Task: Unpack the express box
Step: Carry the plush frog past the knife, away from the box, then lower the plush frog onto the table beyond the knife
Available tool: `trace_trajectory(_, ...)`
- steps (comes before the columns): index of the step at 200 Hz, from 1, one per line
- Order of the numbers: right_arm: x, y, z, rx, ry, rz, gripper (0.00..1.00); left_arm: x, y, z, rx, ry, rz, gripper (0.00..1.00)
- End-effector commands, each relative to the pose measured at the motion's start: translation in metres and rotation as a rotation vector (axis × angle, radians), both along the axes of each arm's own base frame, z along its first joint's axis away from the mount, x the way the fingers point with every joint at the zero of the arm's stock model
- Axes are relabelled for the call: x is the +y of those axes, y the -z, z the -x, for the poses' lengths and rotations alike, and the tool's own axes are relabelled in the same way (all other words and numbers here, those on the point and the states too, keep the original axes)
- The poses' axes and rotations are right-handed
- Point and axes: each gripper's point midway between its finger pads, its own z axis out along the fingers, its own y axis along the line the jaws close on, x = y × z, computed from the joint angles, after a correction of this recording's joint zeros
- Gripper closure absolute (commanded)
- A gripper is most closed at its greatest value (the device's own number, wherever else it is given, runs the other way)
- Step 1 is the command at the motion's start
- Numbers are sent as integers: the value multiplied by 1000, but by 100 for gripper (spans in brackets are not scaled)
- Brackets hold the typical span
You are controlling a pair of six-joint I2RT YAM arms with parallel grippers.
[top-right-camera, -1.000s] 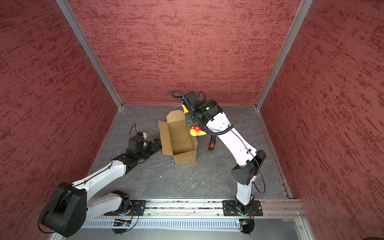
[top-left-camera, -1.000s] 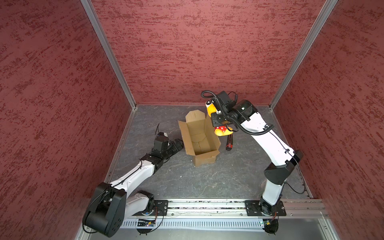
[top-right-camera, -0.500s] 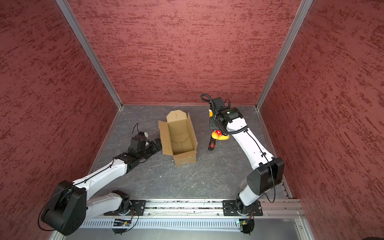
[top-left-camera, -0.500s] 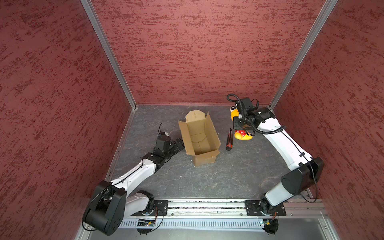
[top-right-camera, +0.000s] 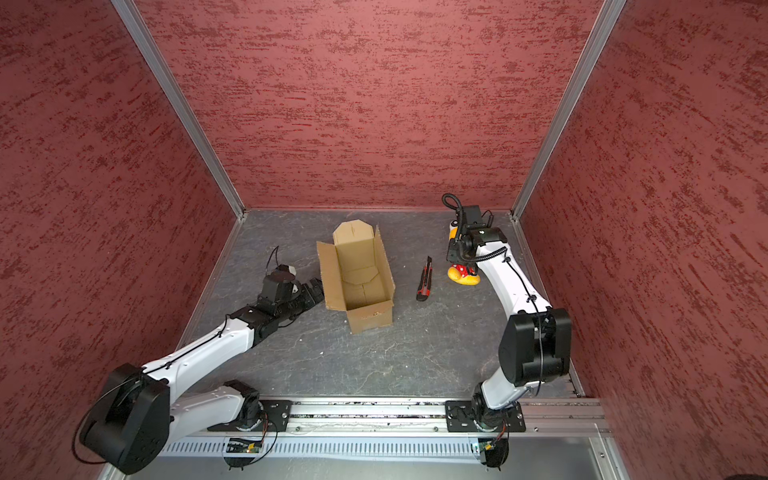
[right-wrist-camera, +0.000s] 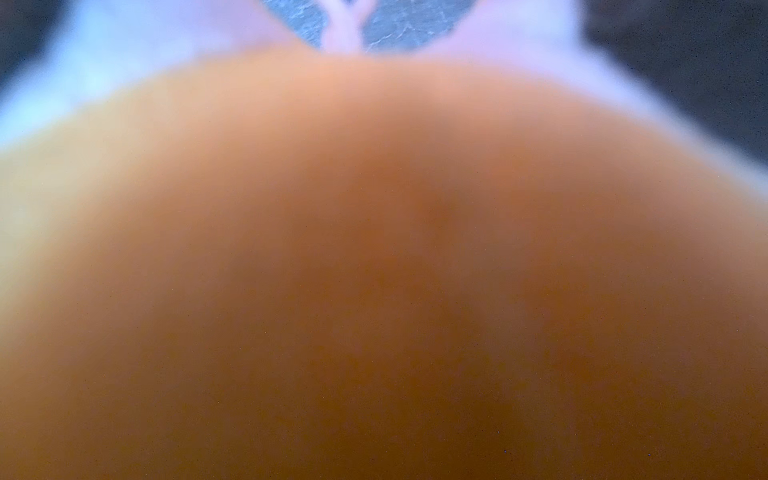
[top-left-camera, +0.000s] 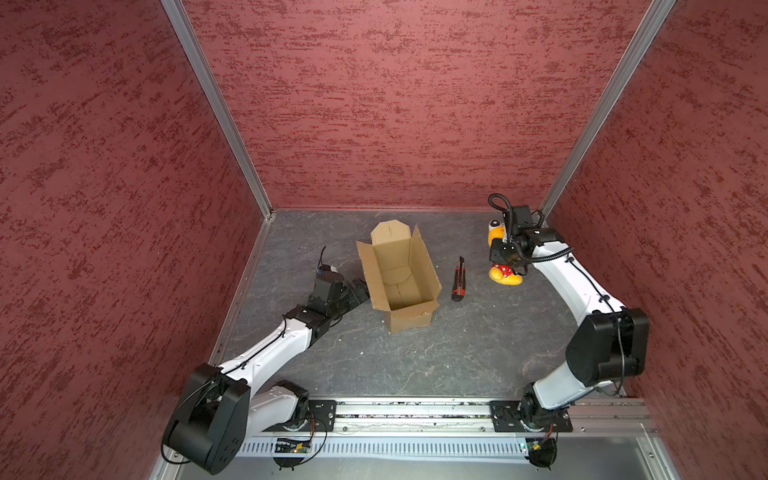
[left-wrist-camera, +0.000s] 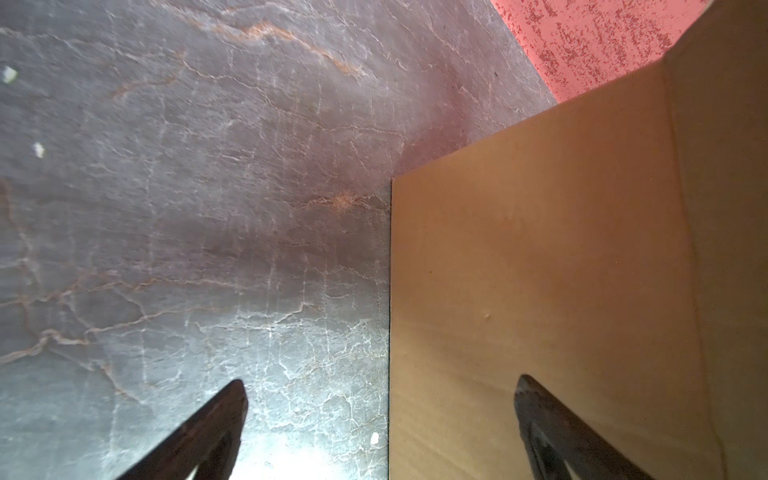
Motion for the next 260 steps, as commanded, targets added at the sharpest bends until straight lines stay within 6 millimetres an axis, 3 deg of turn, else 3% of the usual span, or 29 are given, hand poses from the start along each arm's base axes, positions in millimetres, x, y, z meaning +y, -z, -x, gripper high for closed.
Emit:
trace_trajectory(1,-5,11,-18,-28,-2,-20,93,1,-10,0,-23,-5,-12,0)
trace_trajectory(157,-28,87,-69,56,45,-39,89,16,-10,16,-22,-36,-30,0)
trace_trajectory(260,-31,119,-72,121,40,-40,84,18,-11,19,-20,-44,-30,0)
